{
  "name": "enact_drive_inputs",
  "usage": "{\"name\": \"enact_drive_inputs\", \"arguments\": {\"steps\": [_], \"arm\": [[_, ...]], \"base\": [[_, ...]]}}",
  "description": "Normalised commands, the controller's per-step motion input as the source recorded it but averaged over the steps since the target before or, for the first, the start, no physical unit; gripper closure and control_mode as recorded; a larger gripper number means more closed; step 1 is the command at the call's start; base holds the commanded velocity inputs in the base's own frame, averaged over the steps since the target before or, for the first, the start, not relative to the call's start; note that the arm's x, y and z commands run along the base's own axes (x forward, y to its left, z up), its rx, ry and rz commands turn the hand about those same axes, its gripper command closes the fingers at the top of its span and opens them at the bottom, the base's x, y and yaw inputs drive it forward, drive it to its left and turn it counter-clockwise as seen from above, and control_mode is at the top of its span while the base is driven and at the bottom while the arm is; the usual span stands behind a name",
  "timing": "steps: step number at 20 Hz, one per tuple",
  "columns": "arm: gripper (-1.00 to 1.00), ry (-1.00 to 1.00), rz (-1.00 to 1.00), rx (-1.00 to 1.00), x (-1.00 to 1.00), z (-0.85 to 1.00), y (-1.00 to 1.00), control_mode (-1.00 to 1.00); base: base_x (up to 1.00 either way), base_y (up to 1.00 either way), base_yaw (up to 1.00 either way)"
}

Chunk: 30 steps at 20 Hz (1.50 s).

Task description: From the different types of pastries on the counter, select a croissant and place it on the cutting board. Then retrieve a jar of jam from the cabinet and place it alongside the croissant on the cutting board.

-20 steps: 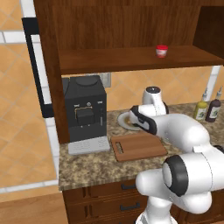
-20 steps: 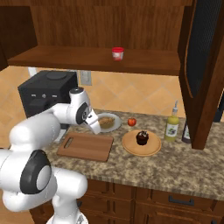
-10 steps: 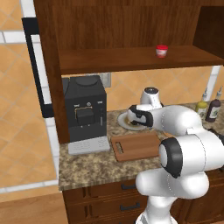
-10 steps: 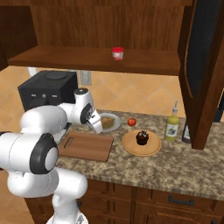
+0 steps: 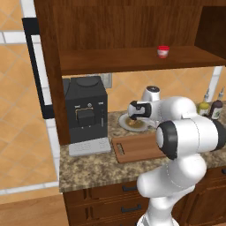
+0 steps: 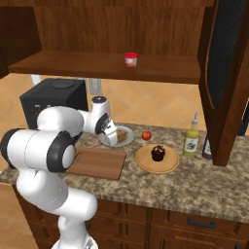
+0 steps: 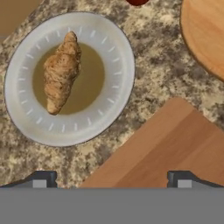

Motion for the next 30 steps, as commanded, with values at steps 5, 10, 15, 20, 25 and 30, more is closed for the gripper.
{"name": "enact_drive_inputs", "arguments": {"steps": [5,10,15,20,25,30], "arm": [[-1.0,0.0,-0.04,0.06,0.44,-0.08,0.0,-1.0],[-1.0,0.04,-0.08,0.03,0.32,-0.1,0.0,-1.0],[-1.0,0.01,-0.06,0.02,0.22,-0.18,-0.05,-1.0],[-1.0,0.0,-0.05,0.03,0.25,-0.19,-0.06,-1.0],[-1.0,0.0,-0.03,0.01,0.31,-0.2,-0.04,-1.0],[-1.0,0.0,0.0,0.02,0.45,-0.13,-0.06,-1.0]], "base": [[0.0,0.0,0.0],[0.0,0.0,0.0],[0.0,0.0,0.0],[0.0,0.0,0.0],[0.0,0.0,0.0],[0.0,0.0,0.0]]}}
